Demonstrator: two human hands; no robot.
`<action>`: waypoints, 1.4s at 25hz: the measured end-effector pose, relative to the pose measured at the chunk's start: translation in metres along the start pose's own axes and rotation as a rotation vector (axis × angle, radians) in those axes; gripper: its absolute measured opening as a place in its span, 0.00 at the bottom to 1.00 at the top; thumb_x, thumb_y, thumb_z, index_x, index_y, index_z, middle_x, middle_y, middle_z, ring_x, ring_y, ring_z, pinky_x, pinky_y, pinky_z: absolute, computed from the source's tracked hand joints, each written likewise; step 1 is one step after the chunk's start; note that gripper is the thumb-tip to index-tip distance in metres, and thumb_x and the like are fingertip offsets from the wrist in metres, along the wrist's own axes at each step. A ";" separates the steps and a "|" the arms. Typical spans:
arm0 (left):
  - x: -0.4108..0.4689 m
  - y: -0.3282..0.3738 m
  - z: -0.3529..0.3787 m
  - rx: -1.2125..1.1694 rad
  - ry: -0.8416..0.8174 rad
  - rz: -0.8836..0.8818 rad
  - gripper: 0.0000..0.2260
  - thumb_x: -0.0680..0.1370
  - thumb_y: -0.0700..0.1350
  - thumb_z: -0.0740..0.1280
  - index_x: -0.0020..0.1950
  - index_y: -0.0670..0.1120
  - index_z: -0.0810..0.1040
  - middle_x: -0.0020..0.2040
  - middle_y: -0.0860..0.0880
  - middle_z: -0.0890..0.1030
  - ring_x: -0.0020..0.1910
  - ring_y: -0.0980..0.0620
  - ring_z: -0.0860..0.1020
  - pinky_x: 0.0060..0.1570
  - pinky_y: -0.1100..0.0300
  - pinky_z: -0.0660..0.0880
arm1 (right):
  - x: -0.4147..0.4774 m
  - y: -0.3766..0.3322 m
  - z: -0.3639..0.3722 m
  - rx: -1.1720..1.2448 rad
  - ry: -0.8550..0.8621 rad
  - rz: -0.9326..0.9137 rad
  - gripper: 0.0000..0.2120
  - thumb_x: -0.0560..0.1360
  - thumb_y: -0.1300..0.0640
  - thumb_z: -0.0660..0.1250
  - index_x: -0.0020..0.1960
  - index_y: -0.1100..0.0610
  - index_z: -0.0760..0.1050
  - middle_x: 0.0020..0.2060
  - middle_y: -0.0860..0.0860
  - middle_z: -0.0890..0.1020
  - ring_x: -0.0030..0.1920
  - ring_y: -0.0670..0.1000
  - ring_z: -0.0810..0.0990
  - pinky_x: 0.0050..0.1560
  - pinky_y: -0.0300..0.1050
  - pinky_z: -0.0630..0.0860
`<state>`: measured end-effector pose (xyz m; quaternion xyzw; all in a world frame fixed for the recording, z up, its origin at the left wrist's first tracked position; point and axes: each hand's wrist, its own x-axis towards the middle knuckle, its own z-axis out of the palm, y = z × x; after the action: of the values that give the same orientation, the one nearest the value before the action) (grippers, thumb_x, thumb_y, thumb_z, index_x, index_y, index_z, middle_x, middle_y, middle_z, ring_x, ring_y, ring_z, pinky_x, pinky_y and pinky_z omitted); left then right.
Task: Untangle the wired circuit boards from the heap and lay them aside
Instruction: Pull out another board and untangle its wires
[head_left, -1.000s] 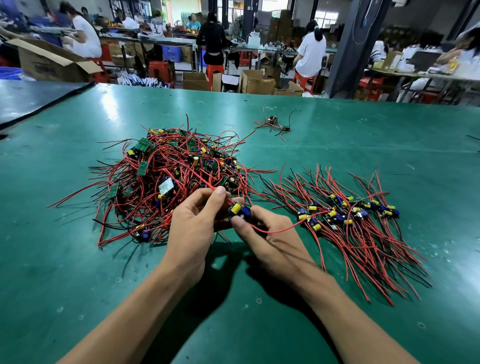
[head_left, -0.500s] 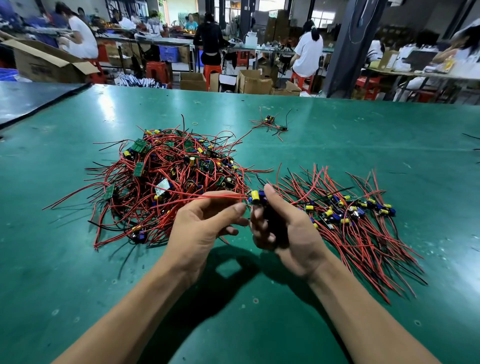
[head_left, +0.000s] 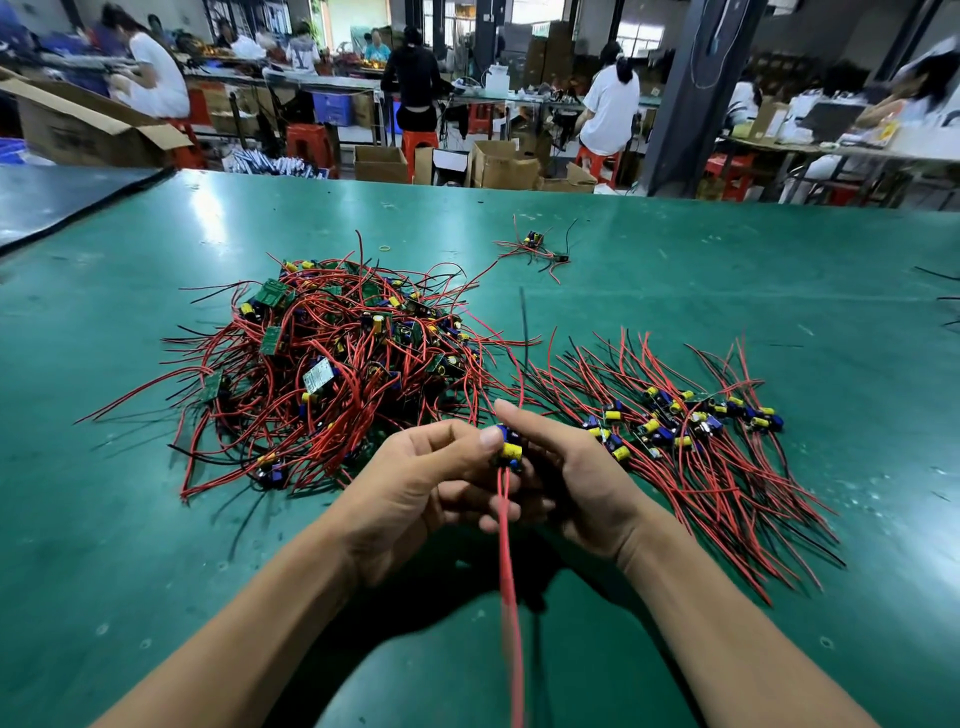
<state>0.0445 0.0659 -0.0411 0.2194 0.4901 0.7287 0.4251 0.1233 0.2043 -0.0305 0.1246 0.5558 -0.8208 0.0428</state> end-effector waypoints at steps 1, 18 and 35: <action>0.000 0.000 0.001 0.002 0.004 0.005 0.05 0.70 0.47 0.73 0.38 0.46 0.80 0.38 0.39 0.83 0.30 0.46 0.82 0.28 0.60 0.77 | 0.000 0.001 0.000 -0.011 0.014 -0.001 0.17 0.71 0.41 0.70 0.32 0.53 0.81 0.26 0.48 0.76 0.24 0.47 0.75 0.29 0.41 0.78; 0.010 -0.019 0.006 0.322 0.128 0.157 0.07 0.77 0.42 0.69 0.46 0.38 0.83 0.37 0.40 0.80 0.33 0.44 0.77 0.30 0.58 0.78 | 0.014 0.009 -0.004 -0.107 0.137 -0.157 0.23 0.79 0.37 0.62 0.53 0.53 0.85 0.41 0.53 0.86 0.34 0.50 0.83 0.33 0.42 0.79; 0.008 -0.018 0.001 0.181 0.077 0.005 0.08 0.77 0.39 0.68 0.39 0.42 0.84 0.33 0.41 0.81 0.28 0.45 0.80 0.29 0.62 0.76 | 0.029 0.009 -0.016 -0.129 0.461 -0.183 0.26 0.83 0.39 0.55 0.44 0.50 0.87 0.30 0.47 0.73 0.23 0.44 0.63 0.24 0.37 0.58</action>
<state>0.0484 0.0760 -0.0573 0.2299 0.5695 0.6902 0.3826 0.0996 0.2177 -0.0521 0.2547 0.6112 -0.7339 -0.1516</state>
